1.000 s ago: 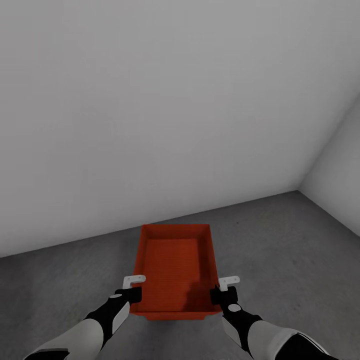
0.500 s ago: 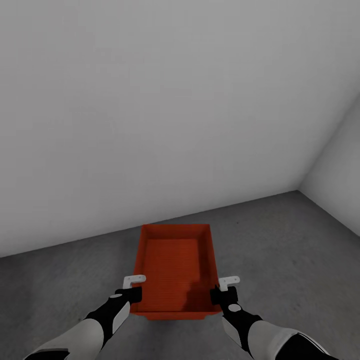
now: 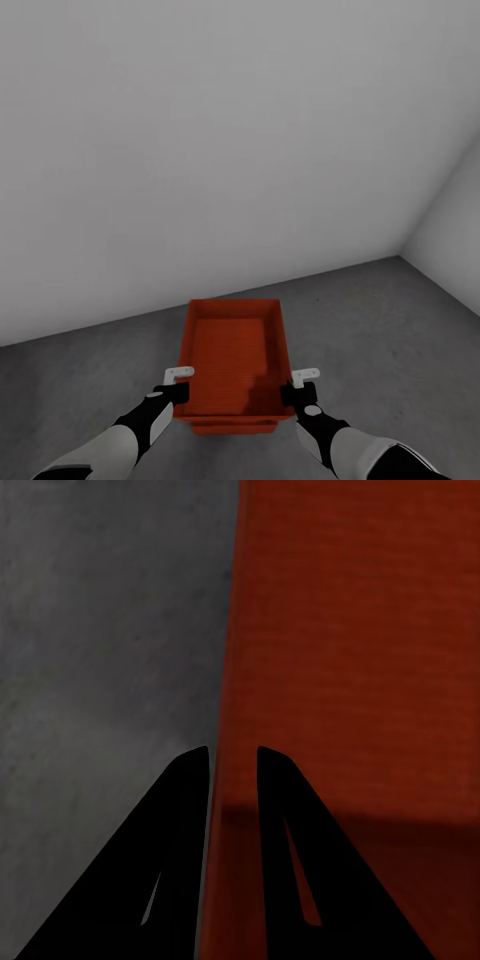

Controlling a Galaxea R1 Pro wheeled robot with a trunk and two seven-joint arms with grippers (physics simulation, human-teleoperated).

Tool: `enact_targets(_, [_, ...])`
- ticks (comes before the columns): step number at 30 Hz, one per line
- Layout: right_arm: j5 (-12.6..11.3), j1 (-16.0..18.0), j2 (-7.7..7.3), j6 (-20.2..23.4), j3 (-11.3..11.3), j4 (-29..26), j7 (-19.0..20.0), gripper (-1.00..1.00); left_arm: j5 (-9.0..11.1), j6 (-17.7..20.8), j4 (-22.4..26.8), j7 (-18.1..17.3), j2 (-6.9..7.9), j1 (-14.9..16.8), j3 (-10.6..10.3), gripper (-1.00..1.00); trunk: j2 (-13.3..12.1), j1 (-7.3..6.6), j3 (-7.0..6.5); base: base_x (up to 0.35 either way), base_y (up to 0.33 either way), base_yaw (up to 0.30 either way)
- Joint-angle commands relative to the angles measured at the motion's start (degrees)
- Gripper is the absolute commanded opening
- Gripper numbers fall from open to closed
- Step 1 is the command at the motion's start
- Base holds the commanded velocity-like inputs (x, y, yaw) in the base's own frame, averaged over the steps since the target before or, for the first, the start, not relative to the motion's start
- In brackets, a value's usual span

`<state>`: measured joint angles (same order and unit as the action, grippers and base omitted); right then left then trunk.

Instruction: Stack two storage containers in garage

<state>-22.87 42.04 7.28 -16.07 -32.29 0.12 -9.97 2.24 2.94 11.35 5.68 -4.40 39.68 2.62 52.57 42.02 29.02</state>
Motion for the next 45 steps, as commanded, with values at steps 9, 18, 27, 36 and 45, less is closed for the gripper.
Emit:
enact_targets(9, [0.62, -0.02, 0.01, 0.16, 1.91, -0.04, 0.12, -1.00, 1.72, -4.09, 0.42, 1.18, 0.00, 0.05, 3.62, -1.00, 0.04, 0.02, 0.06, 0.030, 0.000, 0.000])
enact_targets(18, [0.61, -0.02, 0.04, 0.16, 1.91, -0.04, 0.12, -1.00, 1.72, -4.09, 0.42, 1.18, -0.03, 0.05, 3.62, -1.00, 0.04, 0.02, 0.12, 0.001, 0.000, 0.000])
enact_targets(27, [0.59, -0.02, 0.02, 0.16, 1.88, -0.04, 0.12, -1.00, 1.72, -4.09, 0.42, 1.18, -0.02, 0.05, 3.62, -1.00, 0.04, 0.02, 0.81, 0.000, 0.000, 0.000])
enact_targets(36, [0.59, -0.02, 0.01, 0.16, 1.93, -0.04, 0.12, -1.00, 1.70, -4.09, 0.42, 1.18, -0.01, 0.05, 3.62, -1.00, 0.04, 0.02, 1.61, 0.000, 0.000, 0.000])
enact_targets(45, [0.60, -0.02, 0.01, 0.16, 1.95, -0.04, 0.12, -1.00, 1.72, -4.09, 0.42, 1.18, -0.05, 0.05, 3.62, -1.00, 0.04, 0.02, 2.05, 0.000, 0.000, 0.000])
